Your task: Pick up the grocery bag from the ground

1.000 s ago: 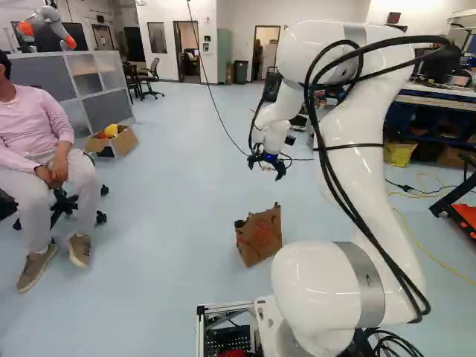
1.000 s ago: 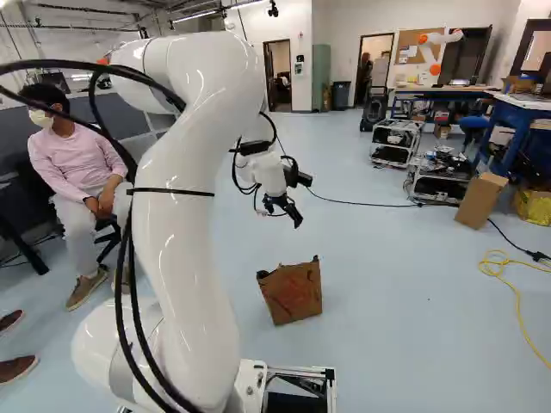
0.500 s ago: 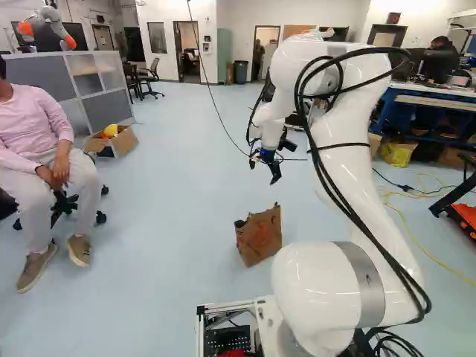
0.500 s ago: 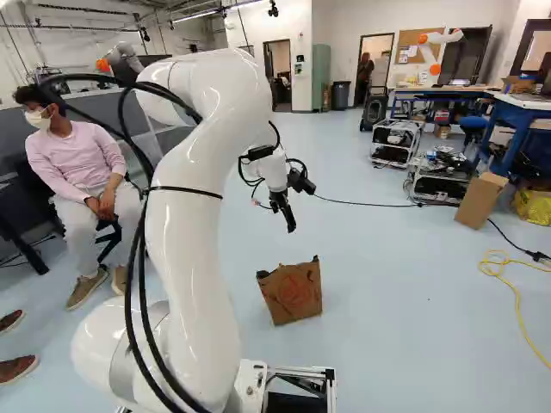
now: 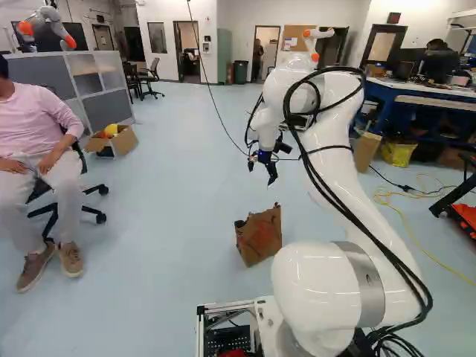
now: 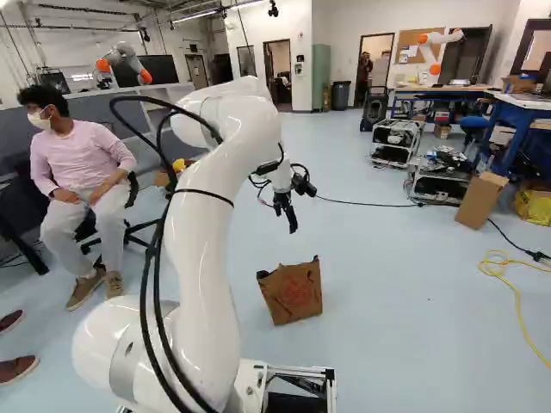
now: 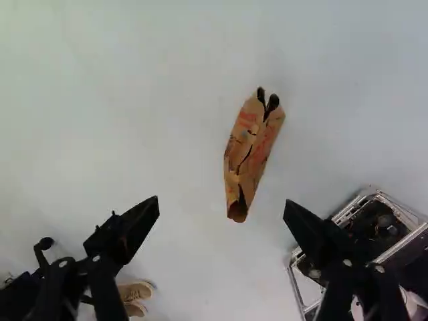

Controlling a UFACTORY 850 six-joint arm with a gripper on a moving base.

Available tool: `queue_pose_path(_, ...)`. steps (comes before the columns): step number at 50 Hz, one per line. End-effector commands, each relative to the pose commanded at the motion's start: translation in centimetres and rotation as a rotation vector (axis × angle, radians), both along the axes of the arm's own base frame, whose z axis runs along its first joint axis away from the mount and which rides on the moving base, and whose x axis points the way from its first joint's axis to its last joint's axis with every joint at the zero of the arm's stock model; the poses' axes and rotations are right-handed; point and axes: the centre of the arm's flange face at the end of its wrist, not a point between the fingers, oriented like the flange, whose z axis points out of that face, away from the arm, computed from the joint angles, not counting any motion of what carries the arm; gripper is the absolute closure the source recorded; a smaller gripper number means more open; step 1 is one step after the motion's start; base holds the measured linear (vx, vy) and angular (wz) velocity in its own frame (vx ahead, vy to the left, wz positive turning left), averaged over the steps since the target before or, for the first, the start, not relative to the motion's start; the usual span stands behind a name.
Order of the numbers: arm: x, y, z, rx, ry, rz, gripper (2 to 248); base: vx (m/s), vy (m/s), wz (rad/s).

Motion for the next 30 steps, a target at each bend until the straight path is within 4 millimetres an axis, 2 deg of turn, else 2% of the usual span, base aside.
queue_pose_path(12,0.1,-3.5,-0.7,0.049,0.042,-0.105,3,0.0,0.0,0.0)
queue_pose_path(23,-0.5,-7.1,-3.5,0.06,0.071,-0.164,3,0.0,0.0,0.0)
queue_pose_path(30,-0.6,-8.1,-5.5,0.063,0.089,-0.178,3,0.0,0.0,0.0)
